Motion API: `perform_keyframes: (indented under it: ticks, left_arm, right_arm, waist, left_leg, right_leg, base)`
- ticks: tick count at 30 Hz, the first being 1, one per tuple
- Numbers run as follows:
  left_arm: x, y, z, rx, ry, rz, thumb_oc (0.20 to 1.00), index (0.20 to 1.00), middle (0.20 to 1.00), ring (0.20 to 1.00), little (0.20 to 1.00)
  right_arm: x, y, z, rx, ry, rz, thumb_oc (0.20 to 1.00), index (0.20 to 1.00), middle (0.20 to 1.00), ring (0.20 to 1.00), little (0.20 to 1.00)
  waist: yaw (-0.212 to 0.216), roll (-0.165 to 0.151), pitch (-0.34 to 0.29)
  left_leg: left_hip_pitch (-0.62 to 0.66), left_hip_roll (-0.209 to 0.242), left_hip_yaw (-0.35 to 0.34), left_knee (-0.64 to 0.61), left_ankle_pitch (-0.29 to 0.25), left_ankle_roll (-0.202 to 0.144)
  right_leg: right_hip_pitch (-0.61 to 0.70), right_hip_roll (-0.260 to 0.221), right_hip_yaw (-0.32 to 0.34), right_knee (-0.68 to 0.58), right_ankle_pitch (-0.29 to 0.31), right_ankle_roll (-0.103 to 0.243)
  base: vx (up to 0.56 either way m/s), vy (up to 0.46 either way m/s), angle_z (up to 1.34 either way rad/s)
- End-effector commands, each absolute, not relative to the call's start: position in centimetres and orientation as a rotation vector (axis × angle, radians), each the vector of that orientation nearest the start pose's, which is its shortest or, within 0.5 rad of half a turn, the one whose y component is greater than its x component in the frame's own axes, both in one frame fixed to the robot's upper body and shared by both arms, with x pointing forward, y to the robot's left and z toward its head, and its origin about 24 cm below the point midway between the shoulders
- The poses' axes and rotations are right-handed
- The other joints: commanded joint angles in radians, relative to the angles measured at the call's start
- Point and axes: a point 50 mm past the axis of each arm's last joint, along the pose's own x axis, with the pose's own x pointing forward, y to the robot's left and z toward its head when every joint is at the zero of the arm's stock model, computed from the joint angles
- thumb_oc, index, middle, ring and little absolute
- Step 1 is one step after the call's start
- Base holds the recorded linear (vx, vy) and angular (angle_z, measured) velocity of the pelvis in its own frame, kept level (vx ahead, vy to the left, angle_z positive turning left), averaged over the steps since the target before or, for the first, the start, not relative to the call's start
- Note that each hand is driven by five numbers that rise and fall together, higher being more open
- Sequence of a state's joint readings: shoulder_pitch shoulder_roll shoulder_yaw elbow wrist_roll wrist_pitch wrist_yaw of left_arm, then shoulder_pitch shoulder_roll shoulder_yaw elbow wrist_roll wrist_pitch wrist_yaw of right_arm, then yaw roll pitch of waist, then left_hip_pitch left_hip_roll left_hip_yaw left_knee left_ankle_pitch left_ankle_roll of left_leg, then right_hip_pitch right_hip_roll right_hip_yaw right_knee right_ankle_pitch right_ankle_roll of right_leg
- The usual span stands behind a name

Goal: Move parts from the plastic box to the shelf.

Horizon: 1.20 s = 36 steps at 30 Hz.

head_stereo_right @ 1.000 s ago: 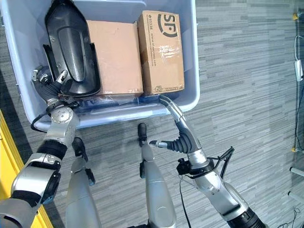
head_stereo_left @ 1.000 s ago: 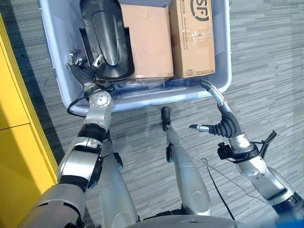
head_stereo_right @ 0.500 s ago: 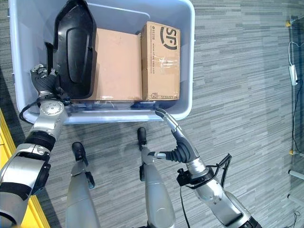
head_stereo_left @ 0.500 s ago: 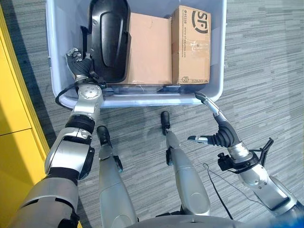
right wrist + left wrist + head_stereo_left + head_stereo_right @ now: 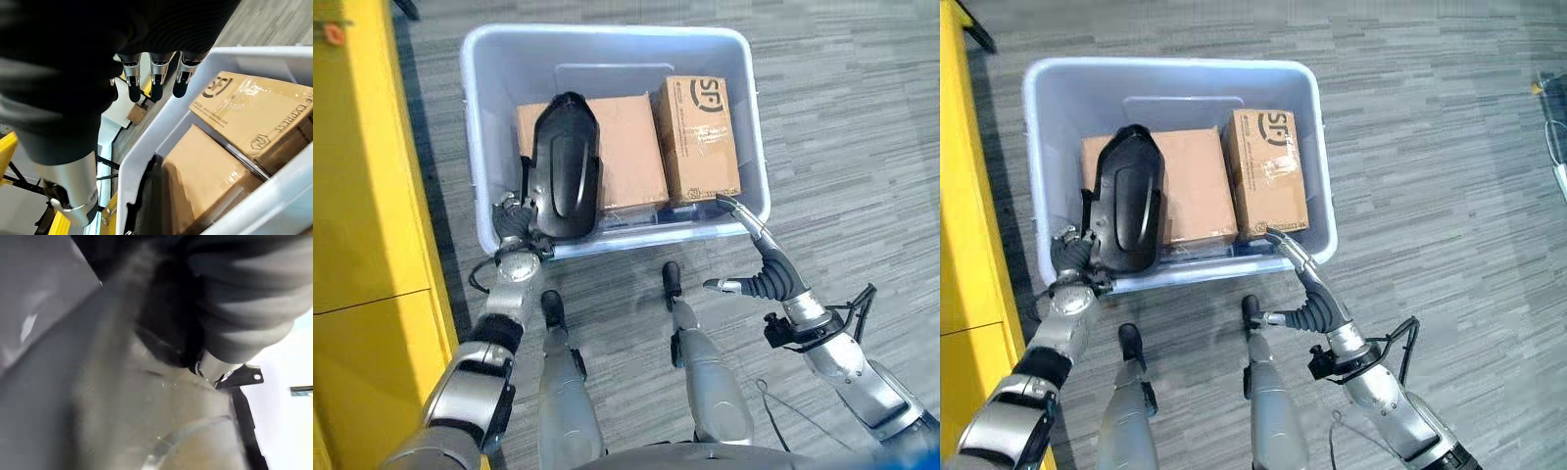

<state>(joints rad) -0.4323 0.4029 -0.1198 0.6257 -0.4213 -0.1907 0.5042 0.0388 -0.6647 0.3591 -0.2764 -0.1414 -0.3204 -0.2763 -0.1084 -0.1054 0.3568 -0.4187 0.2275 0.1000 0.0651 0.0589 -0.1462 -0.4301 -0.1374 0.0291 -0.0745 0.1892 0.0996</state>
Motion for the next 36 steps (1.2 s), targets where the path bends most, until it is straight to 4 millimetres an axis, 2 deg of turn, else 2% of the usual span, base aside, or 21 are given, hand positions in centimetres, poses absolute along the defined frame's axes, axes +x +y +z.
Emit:
perform_keyframes:
  ticks: [1,7,8,13,17,24,26,27,29,30,31,33,35,36]
  left_arm:
    - [32.4,26.3,10.1,-0.006,-0.242,0.57,0.2,0.2,0.2,0.2,0.2]
    - [30.2,24.6,13.2,-0.031,-0.452,0.45,0.2,0.2,0.2,0.2,0.2]
    - [29.5,24.1,14.6,-0.046,-0.529,0.405,0.2,0.2,0.2,0.2,0.2]
    - [27.9,23.5,15.9,-0.067,-0.606,0.309,0.2,0.2,0.2,0.2,0.2]
    - [26.3,23.8,15.1,-0.097,-0.583,0.245,0.2,0.2,0.2,0.2,0.2]
    - [23.6,23.9,12.0,-0.131,-0.439,0.159,0.2,0.2,0.2,0.2,0.2]
    - [22.7,23.8,11.3,-0.144,-0.406,0.147,0.2,0.2,0.2,0.2,0.2]
    - [21.9,23.7,10.8,-0.172,-0.385,0.14,0.2,0.2,0.2,0.2,0.2]
    - [21.5,23.6,10.5,-0.187,-0.376,0.139,0.2,0.2,0.2,0.2,0.2]
    - [21.5,23.4,10.3,-0.207,-0.368,0.134,0.2,0.2,0.2,0.2,0.2]
    - [21.5,23.2,10.0,-0.222,-0.354,0.13,0.2,0.2,0.2,0.2,0.2]
    - [21.6,23.0,9.0,-0.237,-0.311,0.132,0.2,0.2,0.2,0.2,0.2]
    - [21.8,22.8,8.1,-0.227,-0.273,0.131,0.2,0.2,0.2,0.2,0.2]
    - [21.9,22.8,8.2,-0.228,-0.273,0.13,0.2,0.2,0.2,0.2,0.2]
  right_arm:
    - [22.2,-16.3,12.5,-0.608,-0.599,0.216,1.0,1.0,1.0,1.0,1.0]
    - [22.8,-16.9,12.6,-0.63,-0.588,0.183,1.0,1.0,1.0,1.0,1.0]
    - [22.9,-17.0,12.7,-0.631,-0.585,0.178,1.0,1.0,1.0,1.0,1.0]
    - [23.0,-17.4,12.4,-0.635,-0.555,0.175,1.0,1.0,1.0,1.0,1.0]
    - [23.0,-17.6,12.0,-0.623,-0.523,0.188,1.0,1.0,1.0,1.0,1.0]
    - [23.3,-16.8,11.7,-0.583,-0.501,0.258,1.0,1.0,1.0,1.0,1.0]
    - [23.4,-16.2,12.1,-0.573,-0.522,0.288,1.0,1.0,1.0,1.0,1.0]
    - [23.6,-15.7,12.6,-0.569,-0.546,0.32,1.0,1.0,1.0,1.0,1.0]
    - [24.0,-15.1,13.2,-0.566,-0.585,0.34,1.0,1.0,1.0,1.0,1.0]
    - [24.5,-14.6,14.1,-0.582,-0.628,0.356,1.0,1.0,1.0,1.0,1.0]
    - [24.7,-14.6,14.4,-0.587,-0.643,0.346,1.0,1.0,1.0,1.0,1.0]
    - [25.0,-15.4,14.3,-0.622,-0.629,0.305,1.0,1.0,1.0,1.0,1.0]
    - [24.8,-16.2,13.8,-0.643,-0.605,0.263,1.0,1.0,1.0,1.0,1.0]
    - [24.8,-16.2,13.9,-0.644,-0.605,0.262,1.0,1.0,1.0,1.0,1.0]
  waist:
    - [0.004,0.006,-0.019]
    - [0.027,0.03,-0.075]
    - [0.032,0.038,-0.1]
    - [0.038,0.051,-0.145]
    - [0.046,0.063,-0.185]
    - [0.07,0.084,-0.229]
    - [0.084,0.094,-0.229]
    - [0.097,0.106,-0.221]
    - [0.117,0.124,-0.207]
    - [0.147,0.139,-0.187]
    - [0.148,0.14,-0.179]
    - [0.143,0.142,-0.174]
    - [0.143,0.136,-0.163]
    - [0.143,0.138,-0.161]
  left_leg:
    - [0.048,0.021,-0.028,0.001,0.024,0.0]
    - [0.126,0.02,-0.029,-0.032,0.022,0.002]
    - [0.158,0.02,-0.026,-0.038,0.015,0.004]
    - [0.22,0.02,-0.026,-0.042,-0.001,0.008]
    - [0.269,0.017,-0.027,-0.046,-0.01,0.01]
    - [0.351,0.059,-0.051,-0.053,0.003,0.008]
    - [0.36,0.081,-0.064,-0.059,0.03,0.007]
    - [0.362,0.109,-0.085,-0.073,0.071,0.002]
    - [0.343,0.133,-0.121,-0.099,0.149,-0.017]
    - [0.298,0.154,-0.157,-0.134,0.243,-0.041]
    - [0.27,0.155,-0.159,-0.137,0.266,-0.039]
    - [0.227,0.159,-0.062,-0.143,0.284,-0.018]
    - [0.215,0.144,0.017,-0.124,0.291,-0.017]
    - [0.213,0.144,0.015,-0.123,0.292,-0.015]
  right_leg:
    - [0.096,-0.112,-0.023,0.15,-0.081,0.103]
    - [0.168,-0.12,-0.039,0.132,-0.093,0.103]
    - [0.195,-0.122,-0.042,0.131,-0.101,0.103]
    - [0.256,-0.124,-0.046,0.128,-0.118,0.103]
    - [0.306,-0.121,-0.05,0.131,-0.137,0.101]
    - [0.363,-0.078,-0.058,0.234,-0.233,0.077]
    - [0.365,-0.05,-0.063,0.273,-0.271,0.058]
    - [0.354,-0.017,-0.081,0.335,-0.311,0.036]
    - [0.336,0.02,-0.109,0.379,-0.348,0.014]
    - [0.311,0.049,-0.149,0.403,-0.366,-0.004]
    - [0.305,0.044,-0.18,0.416,-0.377,-0.012]
    - [0.313,0.018,-0.253,0.384,-0.359,-0.022]
    - [0.352,-0.017,-0.312,0.327,-0.321,-0.027]
    - [0.355,-0.015,-0.314,0.32,-0.314,-0.026]
  base:
    - [0.1,0.012,0.2]
    - [0.09,0.005,0.11]
    - [0.11,0.02,0.08]
    - [0.07,0.0,-0.02]
    - [0.05,-0.018,0.02]
    - [0.0,-0.067,0.09]
    - [-0.07,-0.149,0.1]
    - [-0.14,-0.191,0.1]
    - [-0.25,-0.231,0.15]
    - [-0.34,-0.243,0.33]
    - [-0.35,-0.232,0.91]
    - [-0.21,-0.12,1.79]
    - [-0.18,-0.085,1.61]
    - [-0.2,-0.081,1.22]
